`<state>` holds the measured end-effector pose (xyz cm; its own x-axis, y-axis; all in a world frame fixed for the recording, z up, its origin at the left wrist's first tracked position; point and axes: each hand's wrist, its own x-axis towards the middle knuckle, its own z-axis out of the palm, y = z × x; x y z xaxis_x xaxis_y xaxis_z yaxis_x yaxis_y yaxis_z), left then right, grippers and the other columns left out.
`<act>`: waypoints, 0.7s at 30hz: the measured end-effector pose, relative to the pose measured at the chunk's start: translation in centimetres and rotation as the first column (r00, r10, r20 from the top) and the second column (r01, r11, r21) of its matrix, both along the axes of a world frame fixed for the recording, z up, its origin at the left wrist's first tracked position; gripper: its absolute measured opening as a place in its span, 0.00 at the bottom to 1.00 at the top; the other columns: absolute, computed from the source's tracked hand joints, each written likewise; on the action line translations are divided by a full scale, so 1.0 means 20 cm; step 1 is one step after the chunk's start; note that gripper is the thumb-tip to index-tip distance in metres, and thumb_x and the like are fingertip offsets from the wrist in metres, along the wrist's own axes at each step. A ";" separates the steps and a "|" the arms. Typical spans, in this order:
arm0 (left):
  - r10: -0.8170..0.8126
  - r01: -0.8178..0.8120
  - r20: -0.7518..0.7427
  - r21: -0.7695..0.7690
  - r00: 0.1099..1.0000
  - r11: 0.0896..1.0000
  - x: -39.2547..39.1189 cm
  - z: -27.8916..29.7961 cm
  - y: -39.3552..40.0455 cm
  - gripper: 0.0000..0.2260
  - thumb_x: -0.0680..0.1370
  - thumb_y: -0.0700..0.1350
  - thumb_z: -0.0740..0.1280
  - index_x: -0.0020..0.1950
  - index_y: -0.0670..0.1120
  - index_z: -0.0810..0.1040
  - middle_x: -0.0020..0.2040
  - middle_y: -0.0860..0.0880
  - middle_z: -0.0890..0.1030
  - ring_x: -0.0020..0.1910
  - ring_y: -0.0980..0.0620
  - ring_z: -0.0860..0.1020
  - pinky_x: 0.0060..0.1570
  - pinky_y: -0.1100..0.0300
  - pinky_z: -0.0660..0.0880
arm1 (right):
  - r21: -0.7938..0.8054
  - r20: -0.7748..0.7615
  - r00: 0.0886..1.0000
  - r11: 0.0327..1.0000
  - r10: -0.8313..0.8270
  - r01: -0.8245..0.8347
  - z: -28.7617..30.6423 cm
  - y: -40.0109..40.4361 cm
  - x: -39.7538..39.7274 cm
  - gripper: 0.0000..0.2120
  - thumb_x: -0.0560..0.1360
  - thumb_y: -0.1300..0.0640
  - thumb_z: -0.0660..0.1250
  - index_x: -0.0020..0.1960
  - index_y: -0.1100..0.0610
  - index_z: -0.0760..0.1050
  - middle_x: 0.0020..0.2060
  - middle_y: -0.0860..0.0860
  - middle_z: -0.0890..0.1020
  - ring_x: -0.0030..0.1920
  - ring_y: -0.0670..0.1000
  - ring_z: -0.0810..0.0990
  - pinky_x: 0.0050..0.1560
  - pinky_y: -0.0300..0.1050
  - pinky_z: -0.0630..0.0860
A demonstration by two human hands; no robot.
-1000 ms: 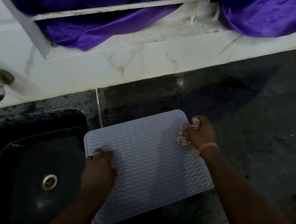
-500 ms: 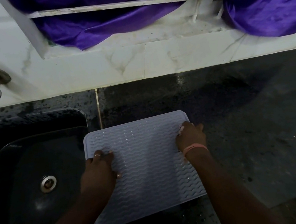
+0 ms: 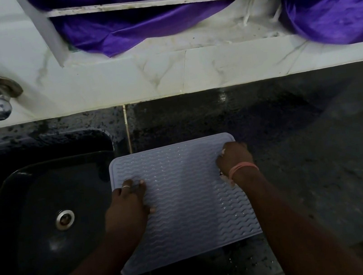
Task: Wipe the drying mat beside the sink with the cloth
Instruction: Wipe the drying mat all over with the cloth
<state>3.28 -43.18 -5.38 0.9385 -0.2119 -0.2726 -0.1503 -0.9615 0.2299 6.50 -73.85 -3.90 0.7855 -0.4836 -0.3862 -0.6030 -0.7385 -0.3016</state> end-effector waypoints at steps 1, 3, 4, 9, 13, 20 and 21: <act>0.000 0.000 -0.004 0.002 1.000 1.000 0.00 0.00 0.00 0.33 0.74 0.57 0.71 0.77 0.57 0.65 0.78 0.49 0.60 0.72 0.45 0.63 0.56 0.48 0.77 | 0.009 0.004 1.000 1.000 -0.008 0.008 0.00 0.02 0.01 0.13 0.77 0.56 0.65 0.58 0.62 0.77 0.64 0.65 0.75 0.64 0.62 0.74 0.55 0.47 0.75; 0.002 -0.002 0.004 -0.005 1.000 1.000 0.01 0.00 0.00 0.32 0.74 0.57 0.72 0.77 0.57 0.65 0.78 0.49 0.61 0.72 0.45 0.64 0.55 0.48 0.77 | 0.017 0.020 1.000 1.000 -0.006 0.006 0.01 0.06 0.01 0.13 0.76 0.57 0.66 0.57 0.63 0.77 0.62 0.65 0.76 0.64 0.62 0.74 0.57 0.49 0.76; 0.004 -0.004 0.008 -0.013 1.000 1.000 0.01 0.00 0.00 0.32 0.74 0.56 0.72 0.76 0.57 0.66 0.78 0.49 0.61 0.71 0.45 0.64 0.55 0.48 0.77 | 0.013 0.027 1.000 1.000 0.002 -0.003 0.01 0.08 0.02 0.12 0.76 0.57 0.66 0.57 0.63 0.77 0.61 0.64 0.76 0.64 0.62 0.74 0.58 0.49 0.76; -0.009 0.009 -0.007 -0.075 1.000 0.997 0.00 0.02 0.04 0.33 0.74 0.58 0.71 0.77 0.57 0.65 0.78 0.52 0.61 0.72 0.47 0.64 0.61 0.50 0.75 | 0.014 0.030 1.000 1.000 0.005 -0.006 0.02 0.15 0.03 0.14 0.75 0.57 0.65 0.58 0.63 0.78 0.59 0.64 0.78 0.57 0.61 0.78 0.58 0.48 0.77; -0.060 0.055 -0.032 -0.141 0.998 0.988 -0.01 0.03 0.14 0.30 0.77 0.51 0.69 0.78 0.54 0.65 0.80 0.53 0.60 0.76 0.48 0.63 0.71 0.55 0.66 | 0.045 0.033 0.999 0.999 0.029 -0.030 0.03 0.26 0.03 0.15 0.76 0.55 0.65 0.58 0.64 0.77 0.57 0.63 0.78 0.55 0.60 0.78 0.53 0.44 0.72; -0.228 0.218 -0.042 -0.175 0.973 0.960 0.00 0.00 0.23 0.33 0.78 0.46 0.68 0.81 0.49 0.59 0.82 0.50 0.55 0.78 0.48 0.58 0.75 0.60 0.57 | 0.142 0.086 0.995 0.988 0.043 -0.055 0.02 0.56 0.06 0.10 0.75 0.56 0.66 0.51 0.64 0.76 0.54 0.62 0.79 0.45 0.56 0.76 0.44 0.39 0.67; -0.222 0.208 -0.046 -0.201 0.974 0.957 0.00 -0.01 0.23 0.33 0.78 0.47 0.69 0.81 0.48 0.59 0.82 0.50 0.54 0.78 0.48 0.58 0.75 0.60 0.56 | 0.151 0.094 0.994 0.986 0.060 -0.073 0.02 0.61 0.06 0.08 0.75 0.57 0.66 0.48 0.62 0.75 0.54 0.62 0.80 0.44 0.55 0.76 0.43 0.39 0.67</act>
